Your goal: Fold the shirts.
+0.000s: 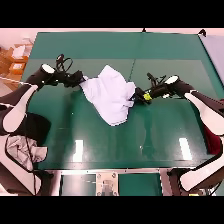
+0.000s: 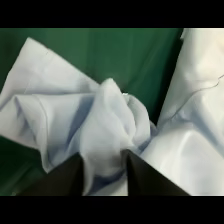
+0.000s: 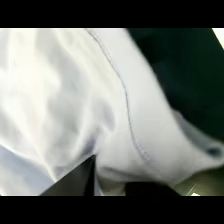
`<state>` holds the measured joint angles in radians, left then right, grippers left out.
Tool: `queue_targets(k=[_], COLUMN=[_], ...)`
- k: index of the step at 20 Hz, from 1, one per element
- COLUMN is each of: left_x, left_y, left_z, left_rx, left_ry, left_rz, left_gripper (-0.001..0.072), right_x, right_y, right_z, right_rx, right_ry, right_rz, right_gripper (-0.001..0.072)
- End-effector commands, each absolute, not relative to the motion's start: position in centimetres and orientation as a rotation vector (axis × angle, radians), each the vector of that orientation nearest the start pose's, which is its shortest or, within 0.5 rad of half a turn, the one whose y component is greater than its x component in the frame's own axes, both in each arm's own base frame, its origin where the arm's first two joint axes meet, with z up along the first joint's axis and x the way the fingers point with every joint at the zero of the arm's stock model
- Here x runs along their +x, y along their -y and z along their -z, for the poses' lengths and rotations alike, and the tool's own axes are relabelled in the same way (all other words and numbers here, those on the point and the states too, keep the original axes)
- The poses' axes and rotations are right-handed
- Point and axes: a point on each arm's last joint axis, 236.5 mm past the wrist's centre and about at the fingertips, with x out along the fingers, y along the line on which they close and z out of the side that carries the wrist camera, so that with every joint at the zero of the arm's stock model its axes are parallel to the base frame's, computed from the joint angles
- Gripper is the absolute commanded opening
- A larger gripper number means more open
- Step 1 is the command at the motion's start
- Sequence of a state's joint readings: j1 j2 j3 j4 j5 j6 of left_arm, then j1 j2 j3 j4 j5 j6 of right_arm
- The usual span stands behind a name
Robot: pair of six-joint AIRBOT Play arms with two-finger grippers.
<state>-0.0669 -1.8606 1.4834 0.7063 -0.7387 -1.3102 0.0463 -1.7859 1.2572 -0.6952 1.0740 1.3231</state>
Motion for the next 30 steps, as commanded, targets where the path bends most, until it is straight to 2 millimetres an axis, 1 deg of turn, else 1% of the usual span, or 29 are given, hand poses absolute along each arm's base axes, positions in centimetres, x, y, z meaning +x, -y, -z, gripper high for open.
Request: queue_targets(k=[1, 2, 3, 4, 5, 6, 7, 8, 9, 10, 11, 12, 13, 14, 15, 16, 17, 18, 19, 20, 21, 22, 24, 26, 27, 29, 30], left_x=[56.7, 56.3, 56.0, 55.8, 55.7, 55.9, 56.1, 56.2, 55.9, 55.2, 53.9, 52.2, 50.0, 47.7, 45.1, 42.6, 40.0, 38.0, 36.4, 35.2, 34.5, 34.5, 35.3, 37.1, 38.4, 41.7, 43.5], left_y=[16.6, 17.0, 17.4, 17.7, 17.9, 17.8, 17.5, 17.1, 16.6, 16.1, 15.7, 15.2, 15.0, 14.7, 14.4, 14.2, 13.7, 13.0, 12.4, 12.0, 11.5, 11.2, 11.4, 11.8, 11.7, 11.9, 12.3], left_z=[5.0, 4.9, 4.6, 3.6, 2.0, -0.3, -3.5, -7.0, -11.2, -15.3, -19.8, -24.0, -28.4, -32.3, -36.3, -39.5, -42.3, -44.2, -45.3, -45.8, -45.7, -45.1, -43.0, -39.9, -37.5, -31.7, -28.1], left_rx=[-0.676, -0.682, -0.688, -0.68, -0.673, -0.663, -0.646, -0.622, -0.593, -0.545, -0.487, -0.419, -0.336, -0.277, -0.218, -0.178, -0.148, -0.106, -0.074, -0.05, -0.034, -0.031, -0.048, -0.092, -0.109, -0.124, -0.149], left_ry=[-0.946, -0.961, -0.973, -0.981, -0.98, -0.959, -0.918, -0.869, -0.811, -0.753, -0.698, -0.643, -0.575, -0.511, -0.438, -0.371, -0.305, -0.255, -0.226, -0.217, -0.227, -0.251, -0.322, -0.406, -0.465, -0.582, -0.649], left_rz=[0.39, 0.408, 0.431, 0.465, 0.508, 0.548, 0.584, 0.614, 0.638, 0.657, 0.675, 0.681, 0.687, 0.684, 0.676, 0.664, 0.639, 0.606, 0.575, 0.551, 0.528, 0.516, 0.528, 0.543, 0.543, 0.563, 0.576], left_gripper=[0.0279, 0.0025, 0.0021, 0.002, 0.002, 0.0019, 0.0019, 0.0019, 0.0019, 0.0019, 0.0019, 0.0019, 0.0019, 0.0019, 0.0019, 0.0019, 0.002, 0.002, 0.002, 0.002, 0.002, 0.002, 0.0021, 0.0021, 0.0021, 0.0021, 0.0021], right_x=[44.2, 44.6, 44.7, 44.8, 45.0, 45.2, 45.6, 46.2, 46.7, 47.1, 47.1, 46.6, 45.7, 44.3, 42.4, 40.5, 38.4, 36.3, 34.4, 32.7, 31.5, 30.8, 30.6, 31.9, 32.9, 35.0, 35.9], right_y=[-18.9, -18.5, -18.1, -17.6, -16.8, -15.9, -14.7, -13.3, -11.9, -10.4, -9.1, -8.1, -7.5, -7.2, -7.1, -7.3, -7.6, -7.9, -8.0, -8.1, -7.9, -7.6, -7.3, -7.0, -6.7, -6.1, -5.9], right_z=[8.7, 8.1, 7.5, 6.6, 5.3, 3.7, 1.8, -0.8, -3.7, -7.2, -11.2, -15.1, -19.0, -23.0, -26.8, -29.8, -32.5, -34.7, -36.2, -37.2, -37.6, -37.6, -36.7, -34.2, -32.2, -26.5, -22.7], right_rx=[0.708, 0.707, 0.71, 0.714, 0.716, 0.718, 0.717, 0.71, 0.697, 0.671, 0.637, 0.599, 0.558, 0.504, 0.452, 0.394, 0.344, 0.292, 0.247, 0.206, 0.174, 0.162, 0.168, 0.21, 0.242, 0.324, 0.367], right_ry=[-1.394, -1.387, -1.388, -1.391, -1.386, -1.371, -1.342, -1.292, -1.228, -1.146, -1.055, -0.967, -0.882, -0.79, -0.704, -0.626, -0.556, -0.496, -0.456, -0.426, -0.408, -0.404, -0.424, -0.48, -0.524, -0.65, -0.728], right_rz=[-0.506, -0.517, -0.53, -0.549, -0.567, -0.582, -0.592, -0.596, -0.594, -0.589, -0.583, -0.577, -0.573, -0.572, -0.57, -0.573, -0.565, -0.551, -0.533, -0.512, -0.486, -0.46, -0.442, -0.44, -0.439, -0.425, -0.419], right_gripper=[0.0041, 0.0025, 0.0025, 0.0024, 0.0024, 0.0023, 0.0023, 0.0023, 0.0023, 0.0023, 0.0023, 0.0023, 0.0023, 0.0023, 0.0024, 0.0024, 0.0024, 0.0024, 0.0024, 0.0024, 0.0024, 0.0024, 0.0024, 0.0024, 0.0024, 0.0025, 0.0024])
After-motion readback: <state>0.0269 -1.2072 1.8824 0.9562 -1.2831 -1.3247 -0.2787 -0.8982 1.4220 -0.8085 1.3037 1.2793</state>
